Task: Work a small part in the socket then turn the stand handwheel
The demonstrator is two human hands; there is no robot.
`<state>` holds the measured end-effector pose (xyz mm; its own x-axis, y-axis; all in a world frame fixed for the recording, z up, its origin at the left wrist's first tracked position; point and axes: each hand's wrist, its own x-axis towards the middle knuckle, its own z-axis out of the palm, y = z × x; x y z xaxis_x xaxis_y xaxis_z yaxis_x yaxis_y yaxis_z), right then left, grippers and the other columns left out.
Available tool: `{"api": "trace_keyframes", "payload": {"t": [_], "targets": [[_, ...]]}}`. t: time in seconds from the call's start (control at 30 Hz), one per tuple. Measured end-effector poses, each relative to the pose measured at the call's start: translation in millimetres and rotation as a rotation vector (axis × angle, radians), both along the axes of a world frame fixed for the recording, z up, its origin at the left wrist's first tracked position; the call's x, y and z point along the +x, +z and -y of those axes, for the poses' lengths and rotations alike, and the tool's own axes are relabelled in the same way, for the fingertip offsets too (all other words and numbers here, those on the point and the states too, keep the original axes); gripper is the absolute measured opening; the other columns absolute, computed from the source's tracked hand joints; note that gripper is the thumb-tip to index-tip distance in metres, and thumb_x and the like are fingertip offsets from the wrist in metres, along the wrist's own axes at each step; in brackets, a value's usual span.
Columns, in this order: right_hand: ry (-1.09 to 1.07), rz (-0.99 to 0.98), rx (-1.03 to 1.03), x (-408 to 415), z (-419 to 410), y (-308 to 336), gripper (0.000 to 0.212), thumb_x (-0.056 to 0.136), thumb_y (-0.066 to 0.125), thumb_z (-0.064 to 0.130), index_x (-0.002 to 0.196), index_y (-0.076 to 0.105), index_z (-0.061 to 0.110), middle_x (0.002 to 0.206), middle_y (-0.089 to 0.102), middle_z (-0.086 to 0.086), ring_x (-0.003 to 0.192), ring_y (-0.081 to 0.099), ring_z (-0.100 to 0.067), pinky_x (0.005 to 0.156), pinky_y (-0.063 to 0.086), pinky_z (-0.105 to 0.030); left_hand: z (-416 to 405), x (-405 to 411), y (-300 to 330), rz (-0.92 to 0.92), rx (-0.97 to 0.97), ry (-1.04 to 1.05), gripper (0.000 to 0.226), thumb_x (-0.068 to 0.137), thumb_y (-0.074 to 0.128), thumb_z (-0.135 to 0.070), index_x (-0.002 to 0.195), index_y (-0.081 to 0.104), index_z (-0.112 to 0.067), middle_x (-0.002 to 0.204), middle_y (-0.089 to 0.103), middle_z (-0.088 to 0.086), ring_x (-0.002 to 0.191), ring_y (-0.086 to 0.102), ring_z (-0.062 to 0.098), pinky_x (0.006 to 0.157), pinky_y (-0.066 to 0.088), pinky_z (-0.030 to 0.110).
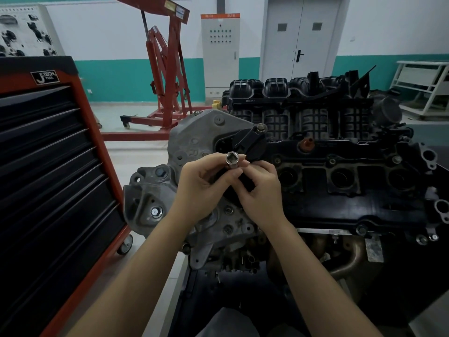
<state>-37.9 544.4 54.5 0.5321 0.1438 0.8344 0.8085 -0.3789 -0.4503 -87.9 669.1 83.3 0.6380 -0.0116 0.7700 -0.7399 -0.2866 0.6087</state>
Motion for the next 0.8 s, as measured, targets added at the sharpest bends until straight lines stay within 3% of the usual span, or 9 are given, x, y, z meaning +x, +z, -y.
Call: {"api": "trace_keyframes", "payload": {"t": [0.1,0.2,0.3,0.47,0.6,0.7,0.8], "targets": [[-0.008,-0.036,0.034,2.0,1.1,-2.3,0.016,0.081,0.070,0.014,0.094,0.074,0.006,0.082,0.073,-0.004,0.090,0.048,-0.001,0.082,0.047,-0.039,-0.1,0.4,0.5,0.002,0.036,0.019,0.018,0.083,0.070,0.003,0.100,0.070,-0.001,0.098,0.072,0.008,0.097,0.069,0.020,0.088,0.054,0.033],[-0.023,-0.057,0.049,1.7,0.2,-2.6,0.017,0.080,0.073,0.017,0.094,0.074,0.007,0.086,0.073,-0.002,0.093,0.055,-0.011,0.085,0.047,-0.040,1.2,0.7,1.0,0.040,0.034,0.075,0.020,0.078,0.075,0.002,0.094,0.070,-0.009,0.093,0.071,0.001,0.091,0.069,0.015,0.084,0.054,0.028],[-0.004,-0.022,0.053,0.3,0.4,-0.4,0.025,0.082,0.066,0.024,0.098,0.073,0.007,0.089,0.073,-0.002,0.093,0.045,0.006,0.087,0.045,-0.037,2.1,-0.1,1.6,0.003,0.002,0.037,0.024,0.081,0.072,0.001,0.100,0.070,-0.014,0.096,0.072,-0.008,0.094,0.070,0.010,0.085,0.052,0.022],[0.006,0.004,0.034,0.3,0.6,-0.7,0.019,0.079,0.067,0.012,0.096,0.073,0.004,0.080,0.073,-0.006,0.086,0.045,0.001,0.082,0.046,-0.039,0.1,-1.1,2.4,-0.035,0.008,-0.049,0.027,0.085,0.065,0.000,0.108,0.067,-0.015,0.103,0.073,-0.002,0.102,0.069,0.016,0.090,0.053,0.028],[-0.010,-0.073,0.049,1.2,1.1,-2.6,0.016,0.080,0.071,0.014,0.093,0.075,0.006,0.085,0.073,-0.004,0.092,0.057,-0.017,0.083,0.048,-0.042,0.9,0.2,2.4,0.012,0.037,0.022,0.021,0.079,0.073,0.001,0.097,0.069,-0.011,0.095,0.071,0.003,0.092,0.069,0.019,0.085,0.056,0.035],[0.002,-0.046,0.062,-1.1,0.3,-0.9,0.022,0.081,0.069,0.022,0.097,0.073,0.007,0.087,0.073,-0.002,0.091,0.049,0.002,0.085,0.047,-0.038,0.4,0.3,1.6,0.003,0.022,0.034,0.021,0.081,0.070,0.000,0.098,0.070,-0.013,0.096,0.072,-0.003,0.094,0.069,0.015,0.087,0.054,0.029],[0.013,0.005,0.018,-1.5,-0.2,0.4,0.025,0.083,0.065,0.019,0.102,0.072,0.005,0.084,0.073,-0.005,0.093,0.050,-0.007,0.087,0.044,-0.037,0.7,-1.7,2.6,-0.030,0.015,-0.022,0.029,0.085,0.065,0.001,0.105,0.067,-0.019,0.098,0.073,-0.014,0.099,0.068,0.007,0.088,0.051,0.021]]}}
